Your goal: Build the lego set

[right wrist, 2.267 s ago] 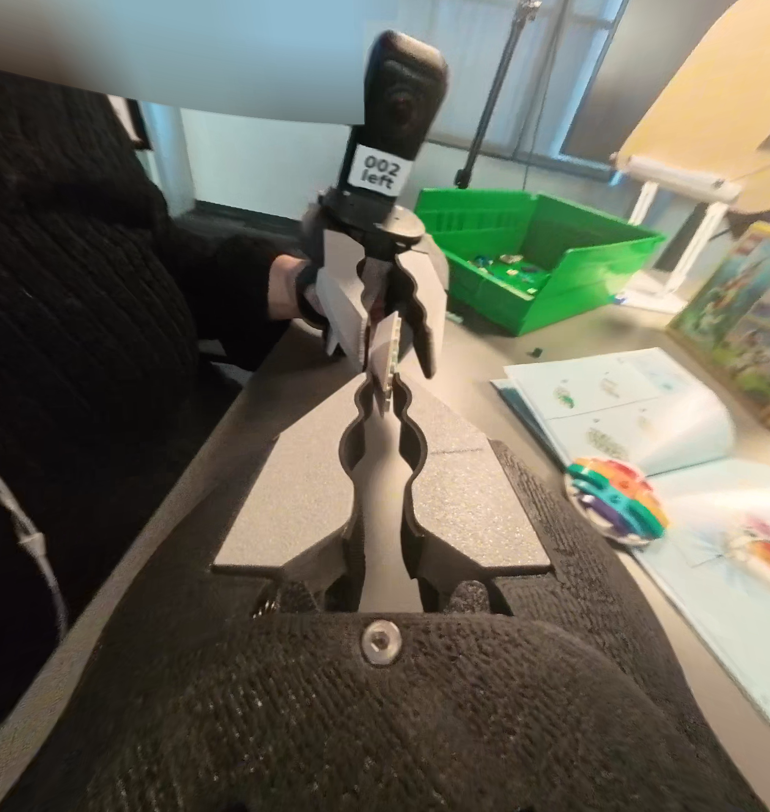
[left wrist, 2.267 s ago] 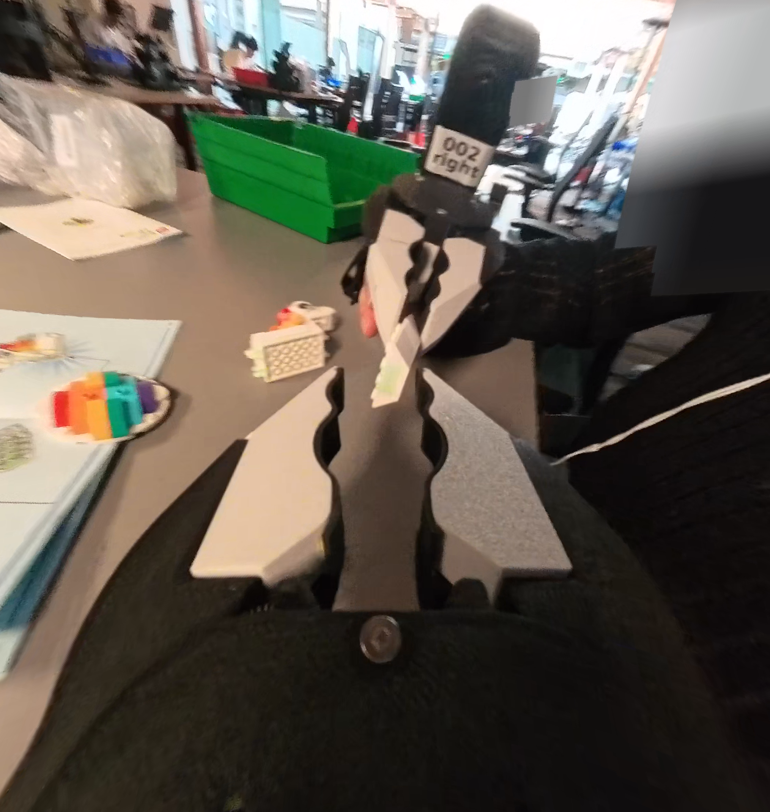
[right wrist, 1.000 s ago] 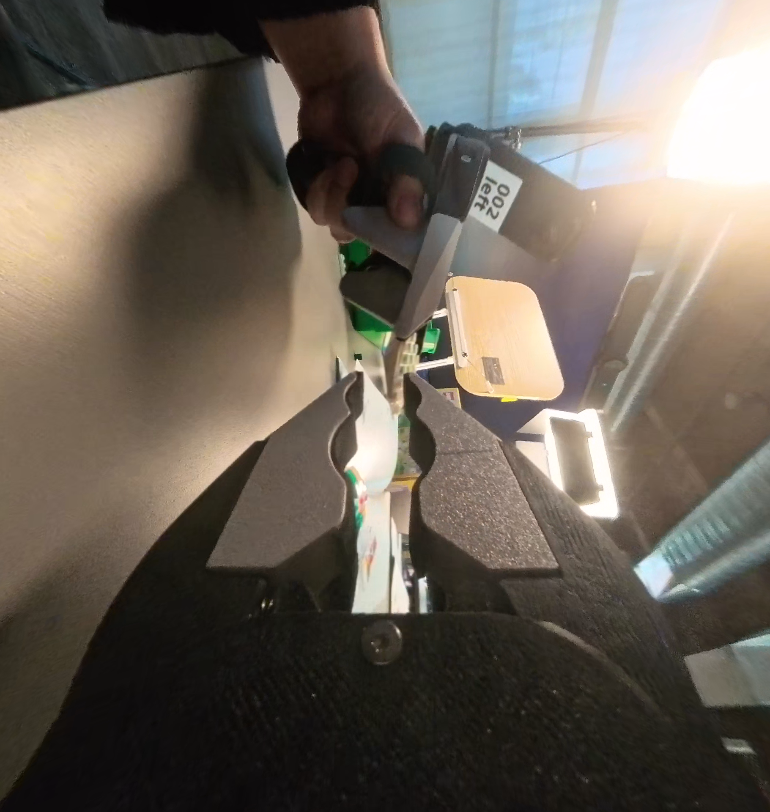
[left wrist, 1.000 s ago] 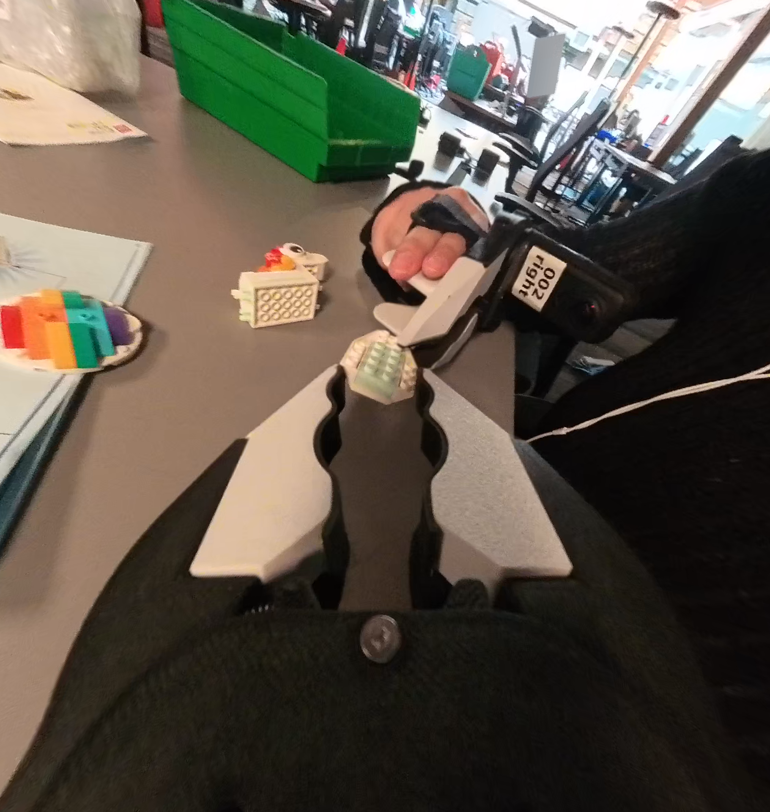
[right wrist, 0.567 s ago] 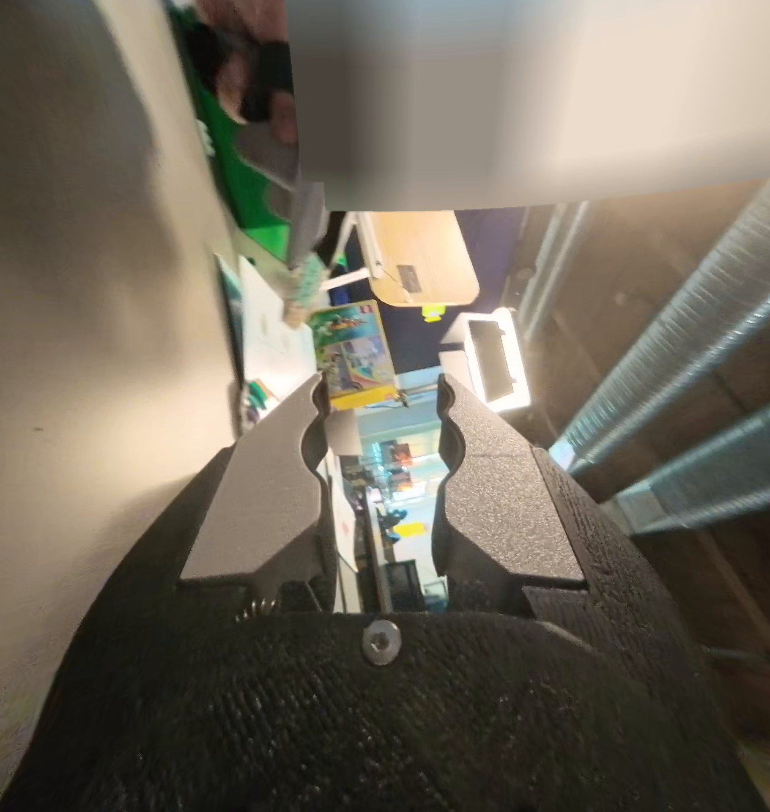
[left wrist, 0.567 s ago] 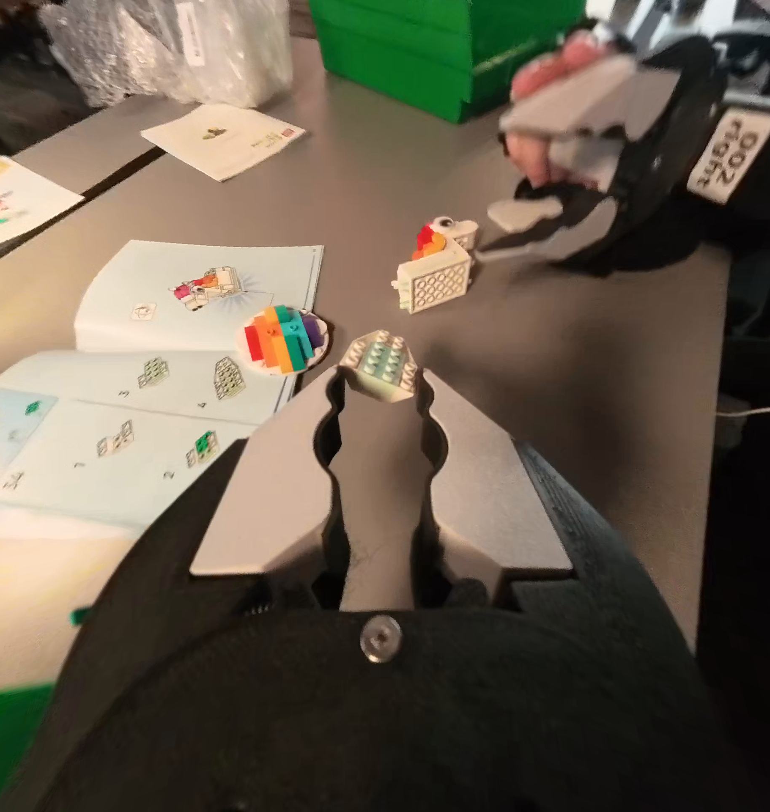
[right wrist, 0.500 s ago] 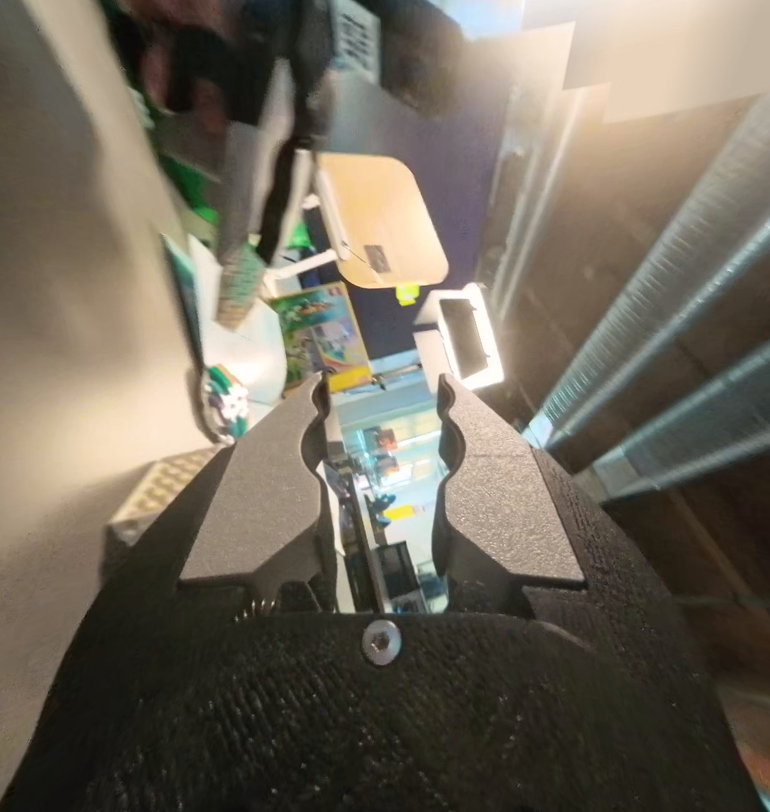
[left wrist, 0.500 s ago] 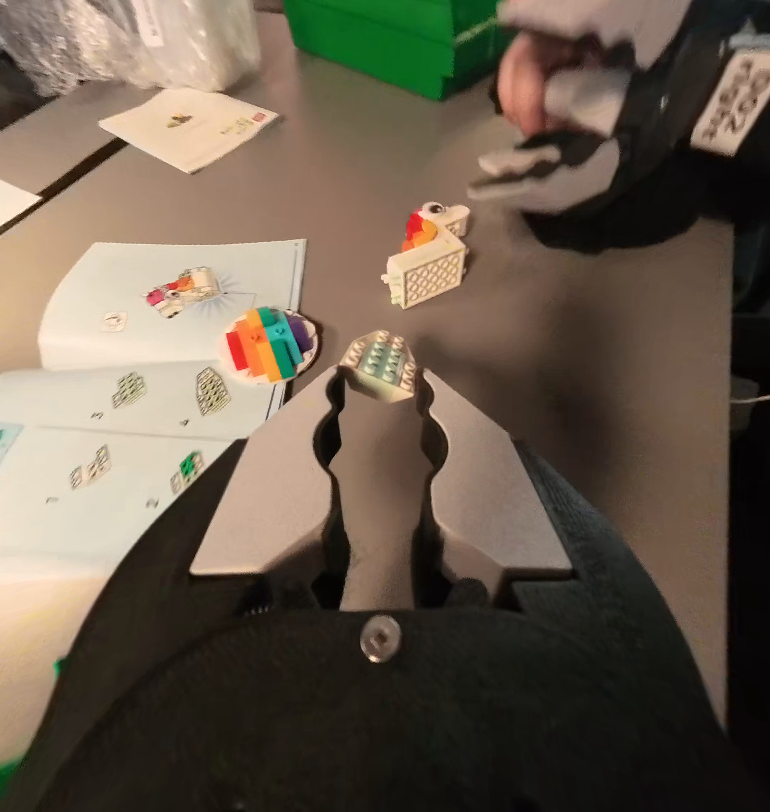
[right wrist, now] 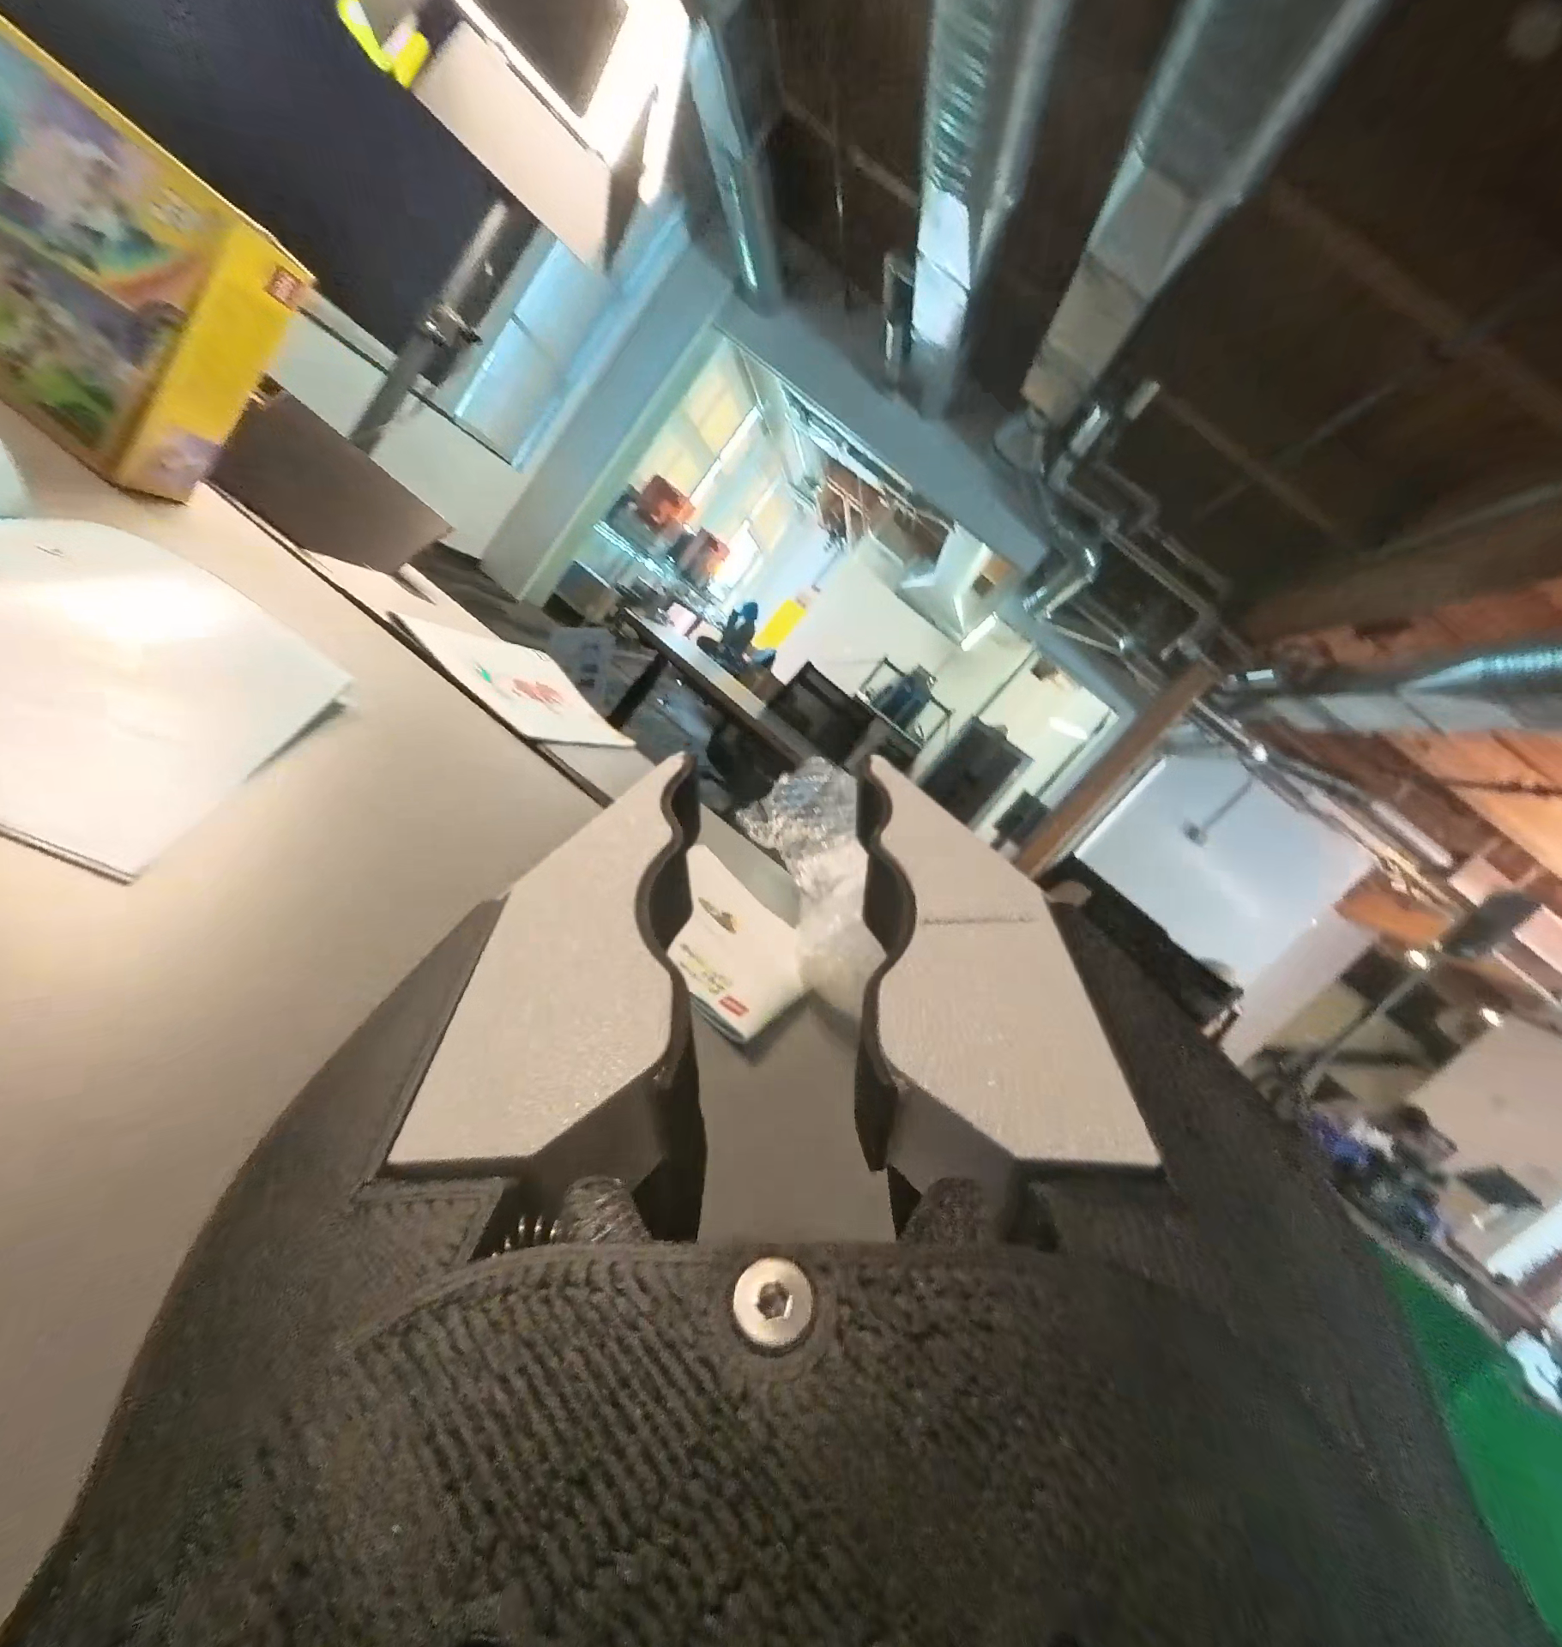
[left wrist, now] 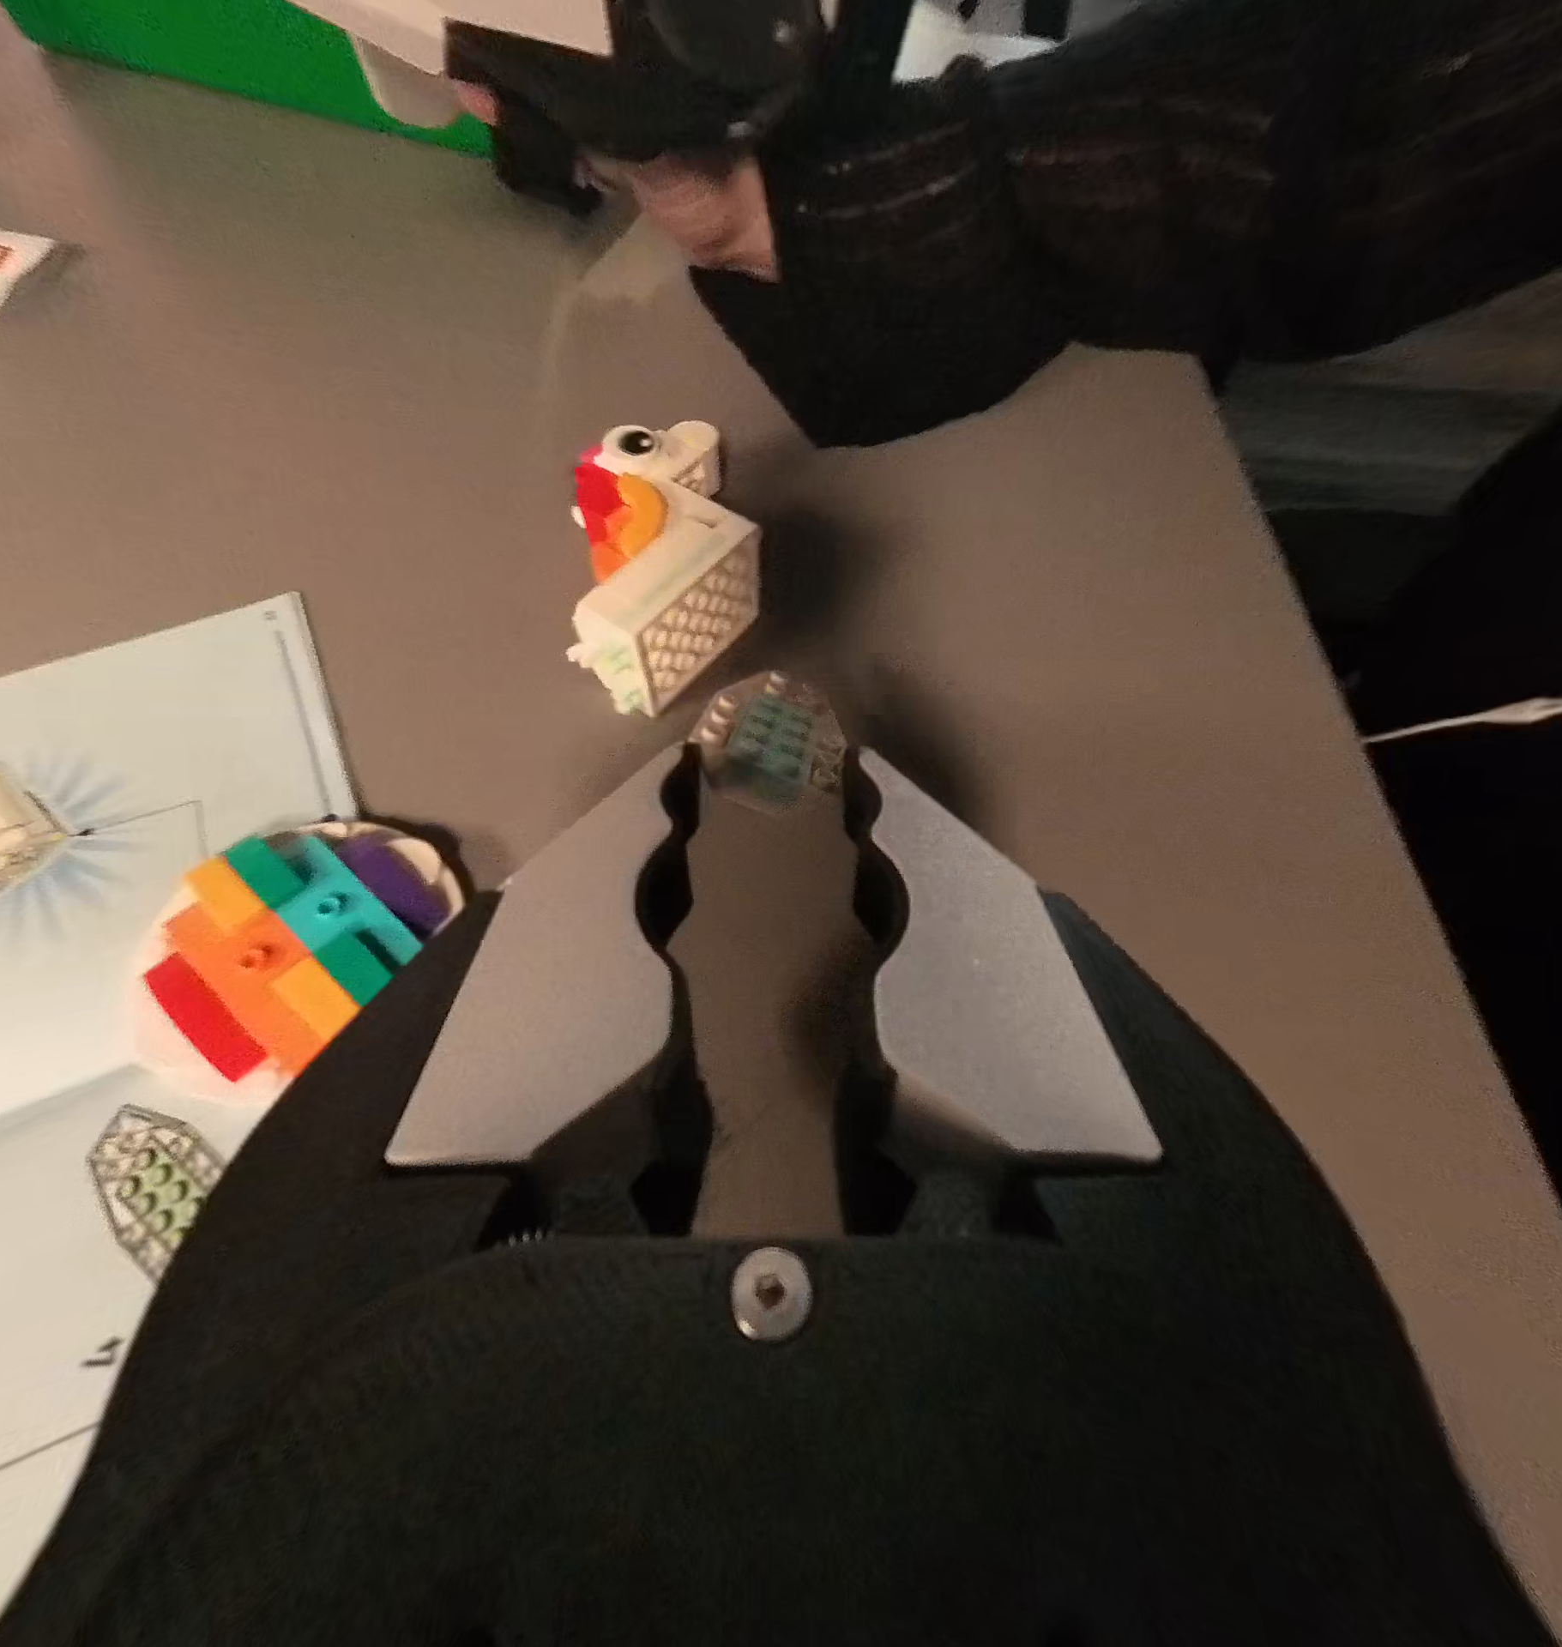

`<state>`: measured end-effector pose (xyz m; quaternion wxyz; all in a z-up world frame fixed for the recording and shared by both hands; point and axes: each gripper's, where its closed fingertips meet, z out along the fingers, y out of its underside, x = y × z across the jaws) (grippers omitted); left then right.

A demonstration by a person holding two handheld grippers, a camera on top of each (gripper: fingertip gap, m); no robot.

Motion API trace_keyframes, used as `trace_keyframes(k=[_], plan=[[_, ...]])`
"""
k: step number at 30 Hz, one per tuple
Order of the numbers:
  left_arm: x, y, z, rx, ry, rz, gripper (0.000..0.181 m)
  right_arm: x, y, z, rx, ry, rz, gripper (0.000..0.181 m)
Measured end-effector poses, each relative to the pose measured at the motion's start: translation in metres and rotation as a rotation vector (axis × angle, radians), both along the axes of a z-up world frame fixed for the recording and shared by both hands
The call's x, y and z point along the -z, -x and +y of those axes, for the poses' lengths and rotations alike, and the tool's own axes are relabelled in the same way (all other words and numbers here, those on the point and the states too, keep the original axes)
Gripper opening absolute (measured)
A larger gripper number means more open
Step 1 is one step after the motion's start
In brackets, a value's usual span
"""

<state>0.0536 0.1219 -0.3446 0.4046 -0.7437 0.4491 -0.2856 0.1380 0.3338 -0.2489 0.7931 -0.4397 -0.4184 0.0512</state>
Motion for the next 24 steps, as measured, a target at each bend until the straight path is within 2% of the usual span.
trace_keyframes(k=[1, 5, 10, 14, 16, 20, 22, 24], plan=[[-0.003, 0.000, -0.003, 0.007, 0.023, -0.027, 0.032, 0.001, -0.002, 0.004, 0.019, 0.012, 0.005, 0.034], [-0.009, 0.003, -0.007, -0.016, 0.103, -0.115, 0.032, 0.003, -0.009, 0.019, 0.123, 0.022, -0.006, 0.032], [-0.016, 0.001, -0.003, -0.055, 0.106, -0.208, 0.032, 0.003, -0.026, 0.044, 0.296, 0.041, 0.012, 0.031], [-0.039, 0.007, 0.000, -0.065, -0.018, -0.326, 0.032, -0.001, -0.035, 0.047, 0.338, 0.043, 0.045, 0.029], [-0.050, 0.014, 0.003, -0.091, -0.107, -0.372, 0.032, -0.004, -0.042, 0.047, 0.374, 0.039, 0.065, 0.020], [-0.091, 0.053, 0.019, -0.306, -0.479, -0.392, 0.031, -0.002, -0.056, 0.054, 0.471, 0.048, 0.069, 0.009], [-0.096, 0.059, 0.018, -0.327, -0.526, -0.389, 0.031, -0.004, -0.055, 0.052, 0.466, 0.039, 0.070, 0.007], [-0.090, 0.051, 0.015, -0.283, -0.493, -0.388, 0.031, -0.004, -0.051, 0.051, 0.447, 0.032, 0.061, 0.004]])
